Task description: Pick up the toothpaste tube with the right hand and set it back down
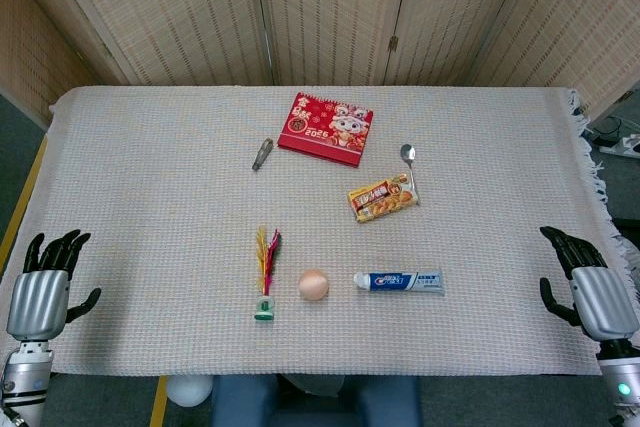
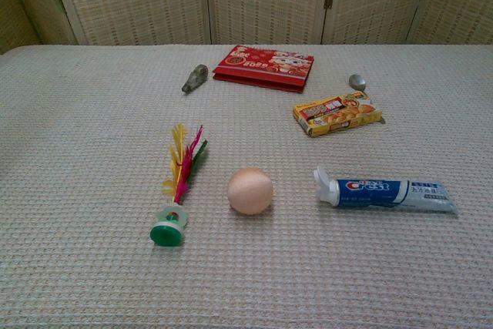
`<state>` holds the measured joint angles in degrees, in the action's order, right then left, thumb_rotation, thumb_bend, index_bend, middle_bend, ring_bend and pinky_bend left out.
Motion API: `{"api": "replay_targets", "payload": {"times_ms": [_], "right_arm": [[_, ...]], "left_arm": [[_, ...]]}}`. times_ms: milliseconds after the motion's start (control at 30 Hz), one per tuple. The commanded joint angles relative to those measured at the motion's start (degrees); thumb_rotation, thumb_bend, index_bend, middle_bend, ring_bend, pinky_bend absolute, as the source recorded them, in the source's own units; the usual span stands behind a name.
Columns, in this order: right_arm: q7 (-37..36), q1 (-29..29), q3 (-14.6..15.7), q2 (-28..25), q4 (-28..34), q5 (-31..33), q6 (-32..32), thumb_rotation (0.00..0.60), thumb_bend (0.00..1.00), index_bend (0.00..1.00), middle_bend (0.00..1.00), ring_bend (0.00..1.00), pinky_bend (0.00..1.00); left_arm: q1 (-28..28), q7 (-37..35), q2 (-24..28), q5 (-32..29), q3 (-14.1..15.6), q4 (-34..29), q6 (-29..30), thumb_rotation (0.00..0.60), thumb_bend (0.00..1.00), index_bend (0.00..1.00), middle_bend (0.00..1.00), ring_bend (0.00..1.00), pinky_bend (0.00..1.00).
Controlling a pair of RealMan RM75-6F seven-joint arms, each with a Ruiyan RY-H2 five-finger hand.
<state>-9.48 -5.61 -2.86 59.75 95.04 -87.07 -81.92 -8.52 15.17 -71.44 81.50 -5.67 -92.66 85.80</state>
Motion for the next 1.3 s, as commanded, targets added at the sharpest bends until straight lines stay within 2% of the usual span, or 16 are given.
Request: {"api": "replay_targets", "payload": {"times_ms": [33,433,500,567,667,800,967,1067,1233,1300], "right_arm": [[0.50,-0.11,0.11,0.33,-0.15,-0.38,-0.08,0.600,0.60,0.09,0.11,0.12,0.12],[2.11,-0.97,1.09,1.36,0.45,-2.63,0.70,0.600,0.60,0.09,0.12,0.14,0.12],[3.04,-1.23,1.12,1.75,0.81,-2.93,0.87,0.600,0.57,0.08,0.12,0.15,0.12],[4.99,-1.59,0.82,2.83,1.01,-3.16,0.76,0.600,0.45,0.08,0.14,0.17,0.12],[8.08,-2.73,0.93,4.40,1.57,-3.29,2.55,0.600,0.34,0.08,0.15,0.18,0.12],[12.55,-5.31,0.93,6.85,2.17,-3.09,6.72,0.600,0.31,0.08,0.16,0.18,0.13],[20.28,-8.51,0.51,12.79,0.67,-1.99,11.43,0.600,0.31,0.08,0.21,0.19,0.15],[21.34,-10.52,-0.11,15.42,-0.44,-0.45,14.49,0.600,0.31,0.14,0.25,0.23,0.20],[23.54,-13.94,-1.31,19.99,-3.77,1.88,18.79,0.600,0.31,0.30,0.32,0.30,0.25],[23.83,-15.26,-1.51,21.17,-4.84,3.02,20.88,0.600,0.31,0.31,0.32,0.30,0.25]], "left_arm": [[0.01,0.37,-0.19,-0.42,-0.04,0.30,-0.19,0.600,0.29,0.17,0.17,0.19,0.00],[0.65,-1.38,0.39,0.10,0.76,0.52,-0.17,0.600,0.29,0.17,0.17,0.19,0.00],[0.74,-1.77,0.62,0.26,0.96,0.41,-0.28,0.600,0.29,0.17,0.17,0.19,0.00],[0.90,-2.20,0.85,0.38,1.13,0.28,-0.27,0.600,0.29,0.17,0.17,0.19,0.00],[1.10,-2.71,1.13,0.42,1.25,0.13,-0.22,0.600,0.29,0.17,0.17,0.19,0.00],[1.25,-3.30,1.66,0.46,1.62,-0.34,-0.67,0.600,0.29,0.17,0.17,0.19,0.00],[1.41,-4.00,2.03,0.83,2.24,-0.77,-1.20,0.600,0.29,0.17,0.17,0.19,0.00],[1.52,-4.29,2.28,0.68,2.27,-0.86,-1.28,0.600,0.29,0.17,0.17,0.19,0.00],[1.79,-4.24,2.29,0.71,2.34,-0.79,-1.03,0.600,0.29,0.17,0.17,0.19,0.00],[1.89,-4.16,2.32,0.68,2.39,-0.84,-1.00,0.600,0.29,0.17,0.17,0.19,0.00]]}}
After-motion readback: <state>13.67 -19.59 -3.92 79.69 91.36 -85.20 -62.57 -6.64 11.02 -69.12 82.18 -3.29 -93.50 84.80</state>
